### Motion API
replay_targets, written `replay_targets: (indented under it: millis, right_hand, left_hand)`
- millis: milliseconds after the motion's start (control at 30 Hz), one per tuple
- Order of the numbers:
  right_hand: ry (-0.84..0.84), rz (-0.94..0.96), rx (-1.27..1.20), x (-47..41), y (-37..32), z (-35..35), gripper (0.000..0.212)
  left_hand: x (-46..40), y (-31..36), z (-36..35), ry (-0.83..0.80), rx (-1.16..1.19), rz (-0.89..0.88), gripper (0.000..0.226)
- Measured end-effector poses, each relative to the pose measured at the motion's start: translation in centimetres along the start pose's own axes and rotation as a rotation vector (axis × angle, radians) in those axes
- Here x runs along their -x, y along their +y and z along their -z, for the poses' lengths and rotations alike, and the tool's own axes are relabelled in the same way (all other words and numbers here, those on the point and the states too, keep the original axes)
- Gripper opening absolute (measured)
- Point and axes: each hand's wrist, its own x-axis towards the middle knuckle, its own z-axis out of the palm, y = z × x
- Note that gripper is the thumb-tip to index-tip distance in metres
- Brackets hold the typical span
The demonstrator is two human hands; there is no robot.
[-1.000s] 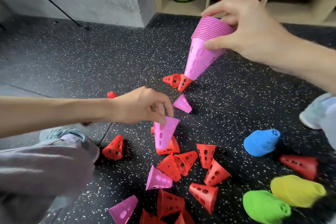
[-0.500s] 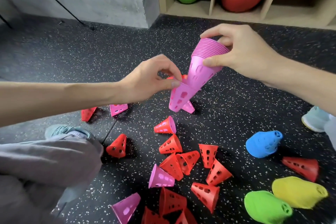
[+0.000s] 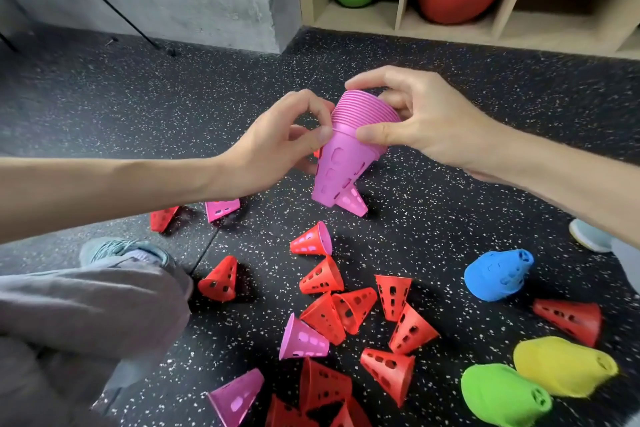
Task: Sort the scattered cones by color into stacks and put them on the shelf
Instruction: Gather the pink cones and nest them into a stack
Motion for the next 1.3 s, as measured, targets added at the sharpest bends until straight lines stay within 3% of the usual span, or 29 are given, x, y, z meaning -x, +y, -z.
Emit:
replay_targets:
  millis: [200, 300, 400, 500, 767, 933, 1133, 1300]
  right_hand:
    - [-0.002, 0.033, 0.097, 0.3, -0.4, -0.6, 0.071]
    - [0.014, 0.040, 0.075, 0.3, -0.2, -0.7, 0.068]
    - [-0.009, 0.066, 0.048, 0.3, -0.1, -1.1, 0.067]
    - [-0.024, 0.080, 0.021, 0.2, 0.0, -1.5, 0.067]
    - [-0.082, 0.026, 0.116, -0.9, 1.5, -3.2, 0.073]
    - [0.009, -0.033, 0.182, -1.9, 4.2, -4.4, 0.052]
    - [-0.145, -0.197, 0.206, -2.2, 9.5, -8.2, 0.043]
    - [-0.134, -0.410, 0.051, -1.1, 14.1, -12.6, 0.043]
  left_hand:
    - [0.3, -0.2, -0.4, 0.089, 0.025, 0.004, 0.008]
    - [0.2, 0.1, -0.3, 0.107, 0.002, 0.022, 0.038]
    - [0.2, 0.8, -0.3, -0.049, 0.056, 0.101, 0.074]
    - [0.4, 0.5, -0.9, -0.141, 0.072, 0.103, 0.093]
    - [1.6, -1.1, -1.0, -0.063, -0.046, 0.198, 0.081]
    - [3.1, -3.9, 0.3, -0.025, -0.217, 0.327, 0.083]
    - [5.4, -6.5, 2.1, -0.016, -0.331, 0.458, 0.084]
    - [6.4, -7.6, 2.8, -0.018, -0.328, 0.492, 0.079]
